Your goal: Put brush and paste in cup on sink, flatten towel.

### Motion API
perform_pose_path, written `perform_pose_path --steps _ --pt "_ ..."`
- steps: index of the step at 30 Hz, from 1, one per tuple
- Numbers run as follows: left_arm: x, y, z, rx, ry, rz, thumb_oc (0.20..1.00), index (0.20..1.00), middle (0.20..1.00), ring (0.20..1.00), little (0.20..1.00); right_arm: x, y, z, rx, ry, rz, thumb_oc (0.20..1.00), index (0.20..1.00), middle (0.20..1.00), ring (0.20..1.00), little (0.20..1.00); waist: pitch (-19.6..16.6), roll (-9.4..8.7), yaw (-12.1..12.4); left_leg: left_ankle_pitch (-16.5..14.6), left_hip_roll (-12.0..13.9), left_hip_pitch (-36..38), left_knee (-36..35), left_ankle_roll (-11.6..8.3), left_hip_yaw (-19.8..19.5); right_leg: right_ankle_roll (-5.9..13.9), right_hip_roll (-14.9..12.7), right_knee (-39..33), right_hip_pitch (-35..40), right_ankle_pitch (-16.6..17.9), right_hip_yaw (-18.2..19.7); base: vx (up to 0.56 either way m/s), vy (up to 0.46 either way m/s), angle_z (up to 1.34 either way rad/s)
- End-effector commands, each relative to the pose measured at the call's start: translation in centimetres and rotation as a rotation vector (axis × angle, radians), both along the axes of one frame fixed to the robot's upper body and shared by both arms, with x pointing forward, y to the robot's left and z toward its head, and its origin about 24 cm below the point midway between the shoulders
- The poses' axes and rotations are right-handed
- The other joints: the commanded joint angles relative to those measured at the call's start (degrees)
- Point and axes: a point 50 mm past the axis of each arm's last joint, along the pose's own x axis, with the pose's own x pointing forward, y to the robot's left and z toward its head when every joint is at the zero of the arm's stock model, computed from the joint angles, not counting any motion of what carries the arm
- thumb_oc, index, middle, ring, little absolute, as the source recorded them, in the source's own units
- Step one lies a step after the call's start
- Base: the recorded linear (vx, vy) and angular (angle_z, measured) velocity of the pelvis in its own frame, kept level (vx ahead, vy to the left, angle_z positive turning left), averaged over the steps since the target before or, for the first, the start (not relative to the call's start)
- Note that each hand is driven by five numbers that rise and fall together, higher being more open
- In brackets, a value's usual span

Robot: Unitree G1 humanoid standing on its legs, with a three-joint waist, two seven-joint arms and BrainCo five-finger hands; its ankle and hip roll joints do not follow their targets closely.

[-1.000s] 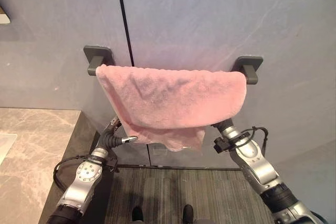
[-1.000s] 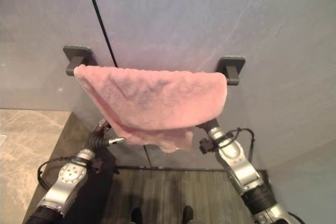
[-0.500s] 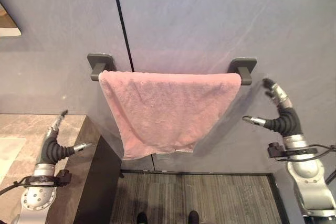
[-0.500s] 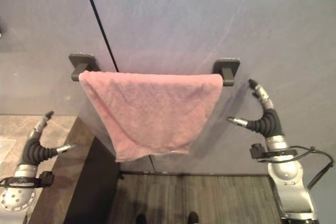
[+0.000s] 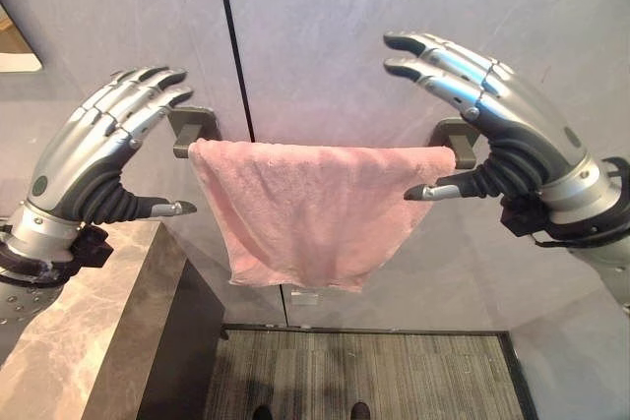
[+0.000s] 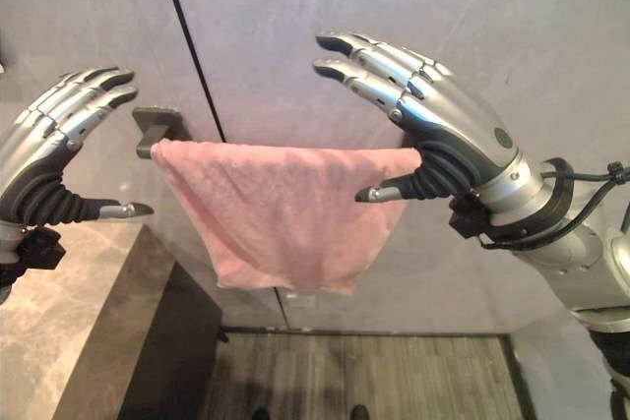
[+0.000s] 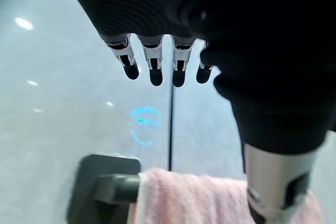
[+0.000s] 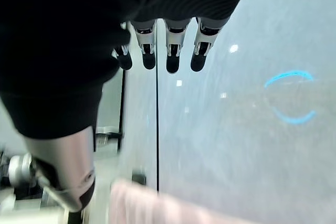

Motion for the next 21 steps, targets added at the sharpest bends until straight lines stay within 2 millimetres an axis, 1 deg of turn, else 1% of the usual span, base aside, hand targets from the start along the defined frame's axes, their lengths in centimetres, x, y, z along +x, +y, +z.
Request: perform_pose_path --steps 1,3,5,11,12,13,14,18,21 --pt "-0.2 -1.3 1.8 0.149 -0.023 -0.058 1.000 1.000 1.000 1.000 1.000 0.3 1.1 0.5 -0.097 -0.008 0.018 1.000 1.000 1.000 1.000 1.000 0.66 -1.60 -0.68 -0.85 0.29 1.09 0.17 -1.71 -0.12 6.43 -4.49 -0.07 0.98 0.98 0.11 -0.01 0.014 -0.12" --pt "0.3 -2.1 1.3 0.188 0.018 -0.089 1.000 1.000 1.000 1.000 1.000 1.1 1.3 -0.3 -0.132 0.034 -0.001 1.000 1.000 1.000 1.000 1.000 1.00 -1.53 -1.07 -0.74 0.24 0.75 0.17 -1.75 -0.24 6.50 -4.56 -0.07 0.69 1.03 -0.08 -0.01 0.009 -0.18" --pt "0.7 -2.3 0.9 0.196 0.054 -0.103 1.000 1.000 1.000 1.000 1.000 1.4 1.6 -0.8 -0.160 0.055 -0.007 1.000 1.000 1.000 1.000 1.000 1.48 -1.48 -1.32 -0.65 0.22 0.46 0.17 -1.75 -0.28 6.53 -4.64 -0.07 0.37 1.11 -0.02 -0.01 0.006 -0.05" --pt "2.1 -3.3 0.3 0.206 0.105 -0.145 1.000 1.000 1.000 1.000 1.000 2.6 2.4 -1.6 -0.205 0.101 -0.004 1.000 1.000 1.000 1.000 1.000 2.64 -0.95 -1.71 -0.28 0.05 -0.47 0.17 -1.77 -0.27 6.56 -4.72 -0.07 -0.42 1.35 -0.14 0.00 0.000 0.00" --pt "2.7 -3.6 0.0 0.203 0.125 -0.158 1.000 1.000 1.000 1.000 1.000 3.0 2.8 -1.9 -0.214 0.107 -0.003 1.000 1.000 1.000 1.000 1.000 3.14 -0.74 -1.94 -0.09 0.04 -0.89 0.17 -1.79 -0.21 6.64 -4.82 -0.07 -0.90 1.52 -0.08 0.00 0.000 0.00" --pt "2.9 -3.7 0.0 0.202 0.125 -0.160 1.000 1.000 1.000 1.000 1.000 3.1 2.8 -1.9 -0.215 0.106 -0.006 1.000 1.000 1.000 1.000 1.000 3.10 -0.67 -1.86 -0.07 0.03 -0.96 0.17 -1.78 -0.23 6.64 -4.83 -0.07 -0.95 1.53 -0.11 0.00 0.000 0.00" --pt "3.5 -4.1 0.0 0.197 0.125 -0.173 1.000 1.000 1.000 1.000 1.000 3.7 3.5 -1.9 -0.222 0.091 -0.006 1.000 1.000 1.000 1.000 1.000 3.60 -0.44 -1.96 0.13 -0.01 -1.63 0.17 -1.83 -0.25 6.73 -4.94 -0.07 -1.67 1.70 0.00 0.00 0.000 0.00" --pt "4.8 -4.5 0.2 0.195 0.115 -0.168 1.000 1.000 1.000 1.000 1.000 4.8 4.5 -1.5 -0.236 0.049 -0.008 1.000 1.000 1.000 1.000 1.000 4.16 0.18 -1.73 0.62 0.02 -3.07 0.17 -1.93 0.16 6.90 -5.10 -0.07 -3.51 2.34 0.44 0.00 0.003 -0.01" --pt "4.9 -4.3 0.3 0.202 0.112 -0.155 1.000 1.000 1.000 1.000 1.000 4.8 4.6 -1.4 -0.240 0.049 -0.009 1.000 1.000 1.000 1.000 1.000 4.19 0.26 -1.55 0.69 0.08 -3.53 0.17 -1.94 0.32 6.94 -5.12 -0.07 -4.01 2.43 0.54 0.00 0.000 0.00"
